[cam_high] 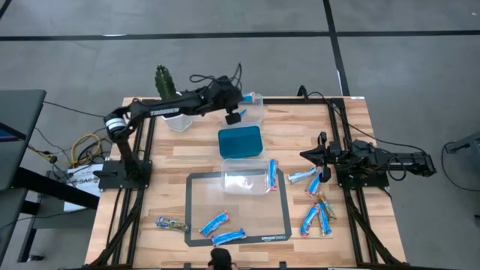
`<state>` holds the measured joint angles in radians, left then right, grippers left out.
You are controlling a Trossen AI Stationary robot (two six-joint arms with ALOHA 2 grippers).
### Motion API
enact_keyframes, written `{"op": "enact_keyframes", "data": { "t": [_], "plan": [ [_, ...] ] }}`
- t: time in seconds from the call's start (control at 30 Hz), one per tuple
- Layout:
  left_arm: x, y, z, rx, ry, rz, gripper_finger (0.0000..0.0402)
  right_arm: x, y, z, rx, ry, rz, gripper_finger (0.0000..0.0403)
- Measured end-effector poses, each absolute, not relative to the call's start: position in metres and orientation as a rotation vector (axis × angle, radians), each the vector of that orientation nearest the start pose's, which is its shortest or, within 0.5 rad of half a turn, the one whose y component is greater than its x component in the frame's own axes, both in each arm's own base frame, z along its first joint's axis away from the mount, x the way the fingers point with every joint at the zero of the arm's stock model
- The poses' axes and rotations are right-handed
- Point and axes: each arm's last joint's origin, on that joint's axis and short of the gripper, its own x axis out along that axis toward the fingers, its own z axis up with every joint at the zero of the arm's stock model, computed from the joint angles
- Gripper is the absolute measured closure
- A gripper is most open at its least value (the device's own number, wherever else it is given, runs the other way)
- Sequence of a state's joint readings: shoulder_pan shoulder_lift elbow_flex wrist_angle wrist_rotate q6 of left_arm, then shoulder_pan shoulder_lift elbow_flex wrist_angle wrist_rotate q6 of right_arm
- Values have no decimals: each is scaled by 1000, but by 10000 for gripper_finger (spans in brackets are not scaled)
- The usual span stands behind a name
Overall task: Pick and place Granola Bars by type
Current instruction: Put the left orange granola bar into the top transparent bin, then put the left blue granola bar into the blue bin
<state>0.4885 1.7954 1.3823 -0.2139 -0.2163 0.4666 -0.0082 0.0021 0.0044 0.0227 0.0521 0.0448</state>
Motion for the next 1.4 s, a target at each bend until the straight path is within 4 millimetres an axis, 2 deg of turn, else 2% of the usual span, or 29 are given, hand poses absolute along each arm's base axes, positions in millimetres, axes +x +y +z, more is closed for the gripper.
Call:
{"op": "enact_keyframes", "data": {
  "t": [0.13,0.3,0.53,0.7,1.0,1.13,1.27,1.4],
  "plan": [
    [357,200,244,336,842,485,340,97,-2,167,45,-26,-60,403],
    [356,204,236,325,877,495,340,97,-2,167,45,-26,-60,403],
    [356,207,239,333,870,589,340,97,-2,167,45,-27,-59,403],
    [356,207,239,331,867,592,335,97,-2,167,45,-27,-60,403],
    [356,206,238,303,863,585,263,97,-2,167,45,-26,-60,403],
    [356,206,238,303,864,588,248,97,-2,167,45,-26,-60,403],
    [357,200,238,296,879,606,246,97,-2,167,45,-27,-59,403],
    [357,184,247,279,879,564,248,97,-2,167,45,-27,-60,403]
  ]
}}
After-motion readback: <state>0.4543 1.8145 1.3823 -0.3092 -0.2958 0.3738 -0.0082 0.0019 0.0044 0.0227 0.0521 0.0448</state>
